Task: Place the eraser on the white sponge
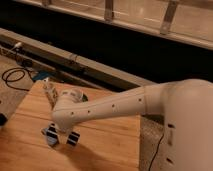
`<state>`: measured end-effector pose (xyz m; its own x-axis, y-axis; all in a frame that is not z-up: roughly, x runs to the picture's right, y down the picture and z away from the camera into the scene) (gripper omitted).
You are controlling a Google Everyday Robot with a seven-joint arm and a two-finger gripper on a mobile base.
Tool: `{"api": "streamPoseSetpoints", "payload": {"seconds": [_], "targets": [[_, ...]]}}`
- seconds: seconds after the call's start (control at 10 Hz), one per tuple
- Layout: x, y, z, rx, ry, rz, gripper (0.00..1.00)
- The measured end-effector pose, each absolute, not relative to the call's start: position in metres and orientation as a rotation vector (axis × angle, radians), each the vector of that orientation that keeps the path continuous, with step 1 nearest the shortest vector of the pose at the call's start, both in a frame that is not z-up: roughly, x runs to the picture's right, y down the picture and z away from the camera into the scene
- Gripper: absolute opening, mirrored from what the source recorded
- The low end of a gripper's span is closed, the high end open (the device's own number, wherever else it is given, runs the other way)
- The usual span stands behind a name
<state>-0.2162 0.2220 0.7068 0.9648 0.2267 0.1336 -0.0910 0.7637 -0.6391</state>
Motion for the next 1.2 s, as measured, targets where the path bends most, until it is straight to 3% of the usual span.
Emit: {"api": "streamPoseSetpoints", "payload": {"seconds": [0.6,1.2], "targets": [[-0.284,0.238,0.726,-0.735,-0.21,0.013,0.0],[-0.287,0.214,0.746,-0.728,-0.215,0.029,0.0]]}}
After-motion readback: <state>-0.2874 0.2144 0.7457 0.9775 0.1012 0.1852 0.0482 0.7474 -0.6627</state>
